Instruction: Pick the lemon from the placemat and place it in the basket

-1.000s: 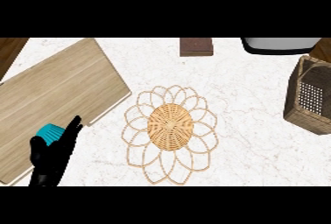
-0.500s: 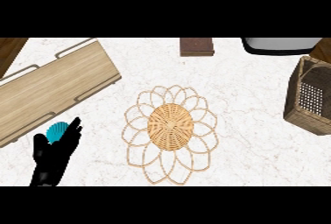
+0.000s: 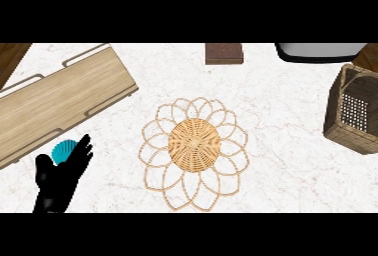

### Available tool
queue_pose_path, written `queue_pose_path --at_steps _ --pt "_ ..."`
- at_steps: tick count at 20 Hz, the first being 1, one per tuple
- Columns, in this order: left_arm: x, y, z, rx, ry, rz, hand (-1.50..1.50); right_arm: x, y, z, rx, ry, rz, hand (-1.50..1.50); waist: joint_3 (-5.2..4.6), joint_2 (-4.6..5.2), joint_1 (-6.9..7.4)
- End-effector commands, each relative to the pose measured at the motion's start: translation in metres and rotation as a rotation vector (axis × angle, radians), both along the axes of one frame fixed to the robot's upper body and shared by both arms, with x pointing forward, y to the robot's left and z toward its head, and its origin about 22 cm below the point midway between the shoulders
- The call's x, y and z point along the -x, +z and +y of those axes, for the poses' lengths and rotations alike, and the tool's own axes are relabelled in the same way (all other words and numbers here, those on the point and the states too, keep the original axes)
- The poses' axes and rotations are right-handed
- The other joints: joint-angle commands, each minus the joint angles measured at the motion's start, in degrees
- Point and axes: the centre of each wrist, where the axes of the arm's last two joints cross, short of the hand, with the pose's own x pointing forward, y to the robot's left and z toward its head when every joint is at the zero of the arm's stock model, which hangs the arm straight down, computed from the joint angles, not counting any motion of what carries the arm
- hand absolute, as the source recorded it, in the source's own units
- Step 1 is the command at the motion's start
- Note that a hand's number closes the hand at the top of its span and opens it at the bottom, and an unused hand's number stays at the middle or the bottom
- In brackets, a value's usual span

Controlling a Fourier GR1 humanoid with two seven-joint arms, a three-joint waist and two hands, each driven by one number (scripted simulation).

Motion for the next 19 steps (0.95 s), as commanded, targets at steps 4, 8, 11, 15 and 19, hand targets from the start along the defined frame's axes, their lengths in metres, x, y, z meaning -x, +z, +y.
queue_pose_path --at_steps 4,8,11,15,19 --pt "0.013 -0.035 0.013 -0.008 0.022 0.147 0.00 0.025 -0.003 -0.024 0.033 0.010 -0.019 -1.50 -0.56 0.41 -0.57" --pt "0.019 -0.035 0.019 -0.003 0.020 0.139 0.00 0.031 0.031 -0.022 0.008 -0.022 -0.146 -1.50 -0.59 0.48 0.06" --pt "0.011 -0.026 -0.004 -0.004 0.016 0.128 0.00 0.047 0.027 -0.042 -0.032 -0.077 -0.201 -1.50 -0.52 0.44 -0.25" --pt "0.016 -0.033 0.013 0.011 0.051 0.144 0.00 0.085 0.037 -0.056 -0.051 -0.160 -0.232 -1.50 -0.57 0.19 -1.45" --pt "0.011 -0.027 0.009 0.011 0.053 0.137 0.00 0.129 0.046 -0.088 -0.059 -0.179 -0.235 -1.50 -0.53 0.10 -2.24"
